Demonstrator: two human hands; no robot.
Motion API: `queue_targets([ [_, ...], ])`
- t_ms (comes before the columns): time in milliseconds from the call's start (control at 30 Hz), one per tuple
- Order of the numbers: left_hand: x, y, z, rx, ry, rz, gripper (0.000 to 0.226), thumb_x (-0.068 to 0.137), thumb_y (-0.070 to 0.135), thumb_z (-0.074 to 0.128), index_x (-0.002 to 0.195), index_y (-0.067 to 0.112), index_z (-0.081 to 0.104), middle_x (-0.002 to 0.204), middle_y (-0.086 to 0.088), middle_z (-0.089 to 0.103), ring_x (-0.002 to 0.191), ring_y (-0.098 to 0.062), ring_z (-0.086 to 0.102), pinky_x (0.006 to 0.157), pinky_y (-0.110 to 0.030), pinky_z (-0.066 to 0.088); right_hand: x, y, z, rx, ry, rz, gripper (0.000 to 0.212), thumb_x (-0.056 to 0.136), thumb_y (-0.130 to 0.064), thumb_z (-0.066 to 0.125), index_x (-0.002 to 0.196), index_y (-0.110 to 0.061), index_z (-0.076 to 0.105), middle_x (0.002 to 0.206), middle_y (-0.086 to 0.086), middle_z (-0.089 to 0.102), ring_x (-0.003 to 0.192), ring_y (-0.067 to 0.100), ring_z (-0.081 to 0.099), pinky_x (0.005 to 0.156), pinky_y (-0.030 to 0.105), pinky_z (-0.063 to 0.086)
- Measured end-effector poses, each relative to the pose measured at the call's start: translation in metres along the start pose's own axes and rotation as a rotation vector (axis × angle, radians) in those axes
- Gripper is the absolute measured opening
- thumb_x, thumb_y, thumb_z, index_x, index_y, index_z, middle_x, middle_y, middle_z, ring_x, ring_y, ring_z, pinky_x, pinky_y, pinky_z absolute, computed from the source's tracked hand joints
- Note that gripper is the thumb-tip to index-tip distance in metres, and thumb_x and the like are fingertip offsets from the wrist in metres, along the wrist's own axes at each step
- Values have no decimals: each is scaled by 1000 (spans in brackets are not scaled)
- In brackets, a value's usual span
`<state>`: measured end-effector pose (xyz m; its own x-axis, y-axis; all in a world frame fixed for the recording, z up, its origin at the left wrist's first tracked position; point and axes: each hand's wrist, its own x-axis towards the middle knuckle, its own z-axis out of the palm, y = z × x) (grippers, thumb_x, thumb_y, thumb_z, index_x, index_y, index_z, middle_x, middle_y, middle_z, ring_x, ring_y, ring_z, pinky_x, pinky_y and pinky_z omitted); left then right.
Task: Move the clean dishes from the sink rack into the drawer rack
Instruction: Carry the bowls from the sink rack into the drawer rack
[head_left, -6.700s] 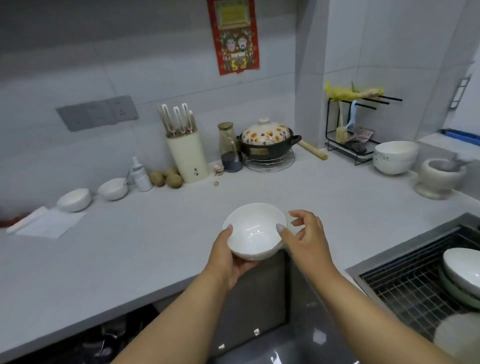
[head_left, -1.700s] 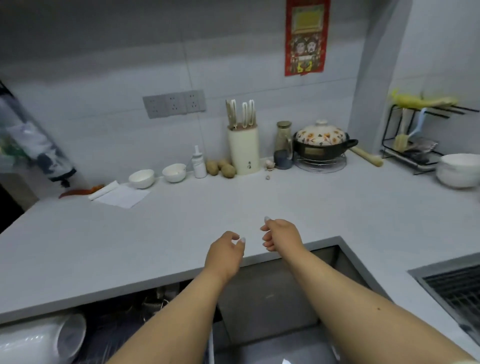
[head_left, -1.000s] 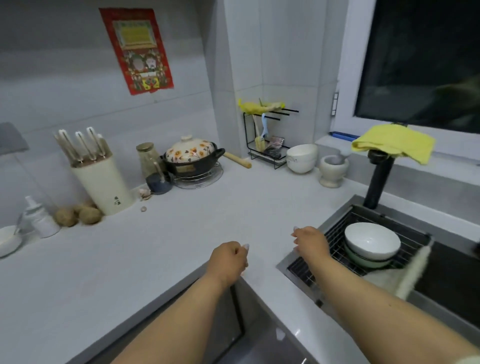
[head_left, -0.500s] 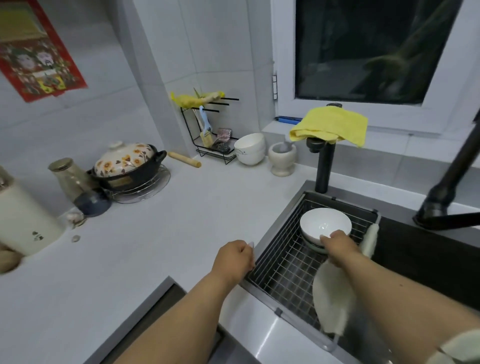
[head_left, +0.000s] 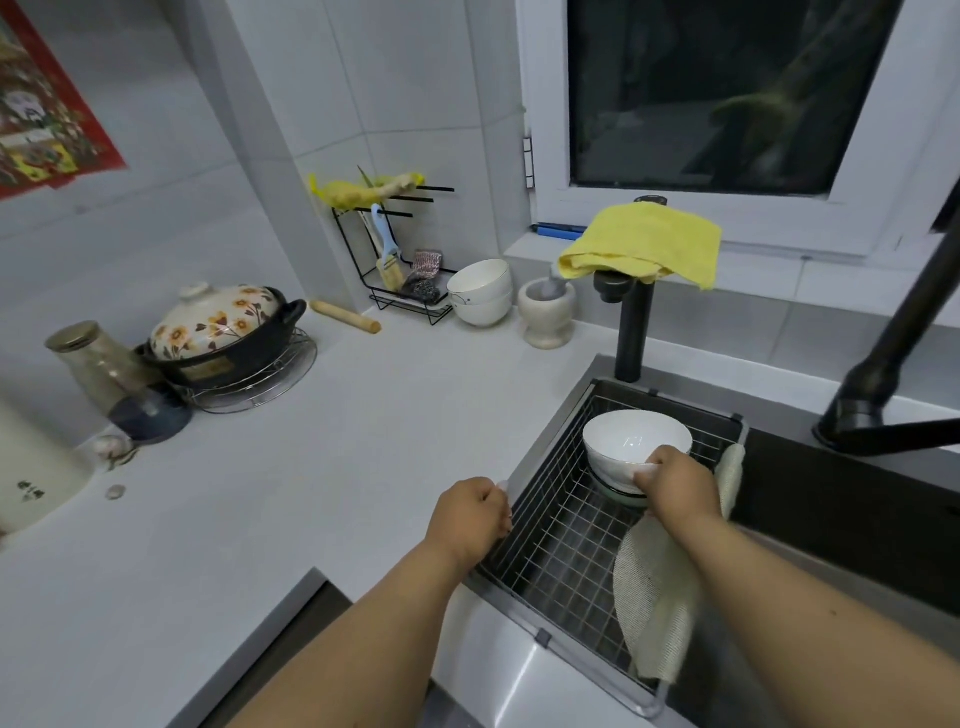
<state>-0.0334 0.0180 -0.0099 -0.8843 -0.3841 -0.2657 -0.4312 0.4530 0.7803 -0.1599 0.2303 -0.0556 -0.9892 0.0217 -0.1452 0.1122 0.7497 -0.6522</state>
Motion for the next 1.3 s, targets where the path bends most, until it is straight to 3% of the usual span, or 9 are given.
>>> queue_targets([
  [200, -3, 7, -5, -169, 67, -55, 39, 100, 36, 44, 96, 1, 62, 85, -7, 68, 70, -16, 64, 74, -28, 54, -51, -27, -15, 35, 130, -191, 16, 85, -23, 64, 82, -11, 55, 66, 2, 57, 65, 22, 55, 46, 22, 30],
  [433, -25, 19, -39, -714, 27, -313, 52, 95, 59, 36, 123, 18, 50, 116, -17, 60, 97, -31, 66, 82, -41, 59, -103, -87, -10, 108, -65, -427, 28, 79, -40, 72, 78, -20, 53, 71, -10, 59, 68, 11, 56, 51, 20, 39],
  [600, -46, -7, -77, -1155, 10, -232, 57, 91, 59, 49, 128, 15, 50, 121, -21, 62, 103, -42, 66, 87, -52, 54, -144, -130, 5, 110, -214, -649, 35, 72, -47, 76, 80, -19, 56, 74, -6, 60, 71, 10, 56, 58, 22, 44],
  [700, -65, -30, -102, -1221, 150, -201, 51, 94, 46, 50, 129, 10, 50, 121, -23, 64, 105, -43, 64, 94, -55, 50, -169, -153, 17, 200, -332, -717, 30, 75, -47, 73, 88, -24, 60, 73, -4, 62, 72, 13, 59, 65, 28, 48],
  [800, -92, -56, -125, -1254, 298, -209, 46, 94, 46, 48, 129, 16, 49, 121, -20, 63, 108, -41, 63, 92, -54, 52, -194, -173, 32, 390, -424, -680, 34, 83, -48, 64, 110, -34, 49, 73, 2, 58, 73, 16, 60, 69, 29, 50],
  [933, -136, -89, -152, -1314, 448, -199, 41, 95, 45, 46, 129, 20, 48, 122, -20, 61, 110, -43, 59, 90, -63, 49, -225, -199, 60, 575, -573, -507, 42, 90, -48, 55, 122, -24, 43, 87, 4, 55, 80, 19, 60, 73, 35, 51],
  [1067, -188, -121, -174, -1337, 550, -203, 45, 96, 48, 42, 129, 19, 49, 122, -20, 62, 110, -42, 60, 92, -62, 49, -268, -217, 92, 661, -966, -302, 36, 92, -51, 51, 115, -24, 50, 110, 5, 59, 95, 19, 62, 73, 33, 53],
  [1167, -233, -145, -189, -1349, 629, -214, 47, 96, 52, 39, 127, 19, 51, 119, -20, 64, 109, -41, 62, 92, -60, 50, -310, -225, 112, 705, -1196, -187, 37, 91, -50, 52, 115, -22, 53, 109, 15, 65, 102, 30, 65, 87, 43, 55],
  [1300, -300, -180, -205, -1296, 755, -261, 51, 96, 57, 35, 125, 21, 56, 114, -14, 69, 104, -36, 65, 81, -47, 57, -372, -232, 135, 710, -1394, -94, 33, 90, -43, 56, 113, -18, 57, 108, 23, 63, 99, 36, 66, 88, 48, 54],
])
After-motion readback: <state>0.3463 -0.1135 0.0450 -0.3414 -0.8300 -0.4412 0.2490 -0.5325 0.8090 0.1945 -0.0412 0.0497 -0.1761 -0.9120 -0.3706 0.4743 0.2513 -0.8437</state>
